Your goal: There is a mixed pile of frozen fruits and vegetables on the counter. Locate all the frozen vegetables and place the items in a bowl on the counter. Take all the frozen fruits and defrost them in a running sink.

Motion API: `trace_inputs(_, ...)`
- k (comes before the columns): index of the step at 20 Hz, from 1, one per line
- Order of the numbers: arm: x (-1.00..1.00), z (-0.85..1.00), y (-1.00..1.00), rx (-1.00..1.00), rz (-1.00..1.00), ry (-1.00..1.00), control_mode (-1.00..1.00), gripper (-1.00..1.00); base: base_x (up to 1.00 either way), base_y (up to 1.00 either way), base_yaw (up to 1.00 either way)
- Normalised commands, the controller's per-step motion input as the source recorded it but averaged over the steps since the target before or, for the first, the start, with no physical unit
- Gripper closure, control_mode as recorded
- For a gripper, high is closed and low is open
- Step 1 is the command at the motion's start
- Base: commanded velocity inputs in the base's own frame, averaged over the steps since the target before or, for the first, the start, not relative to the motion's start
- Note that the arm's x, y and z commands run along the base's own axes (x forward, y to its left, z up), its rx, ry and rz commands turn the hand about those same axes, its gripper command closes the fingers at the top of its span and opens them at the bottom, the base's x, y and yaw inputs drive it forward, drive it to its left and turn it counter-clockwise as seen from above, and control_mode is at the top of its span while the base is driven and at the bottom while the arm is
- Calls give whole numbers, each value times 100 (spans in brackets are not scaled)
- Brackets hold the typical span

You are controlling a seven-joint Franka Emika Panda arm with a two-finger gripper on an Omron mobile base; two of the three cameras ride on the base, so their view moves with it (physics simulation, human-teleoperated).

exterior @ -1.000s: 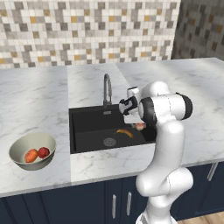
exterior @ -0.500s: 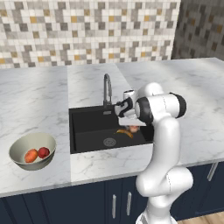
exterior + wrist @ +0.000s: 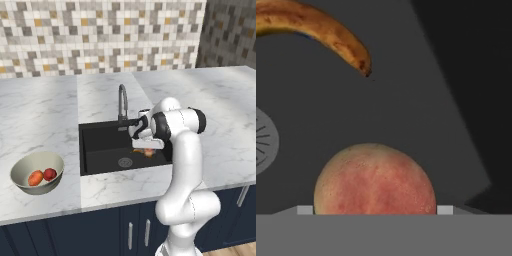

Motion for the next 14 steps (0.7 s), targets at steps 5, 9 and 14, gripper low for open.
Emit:
trace_inputs(5, 31, -23, 16, 0, 0, -4, -100, 100, 0, 0, 0)
trace_inputs(9, 27, -24, 15, 0, -1, -1, -100, 100, 0, 0, 0)
trace_inputs(14, 33, -27, 4, 0, -1, -4, -100, 100, 0, 0, 0)
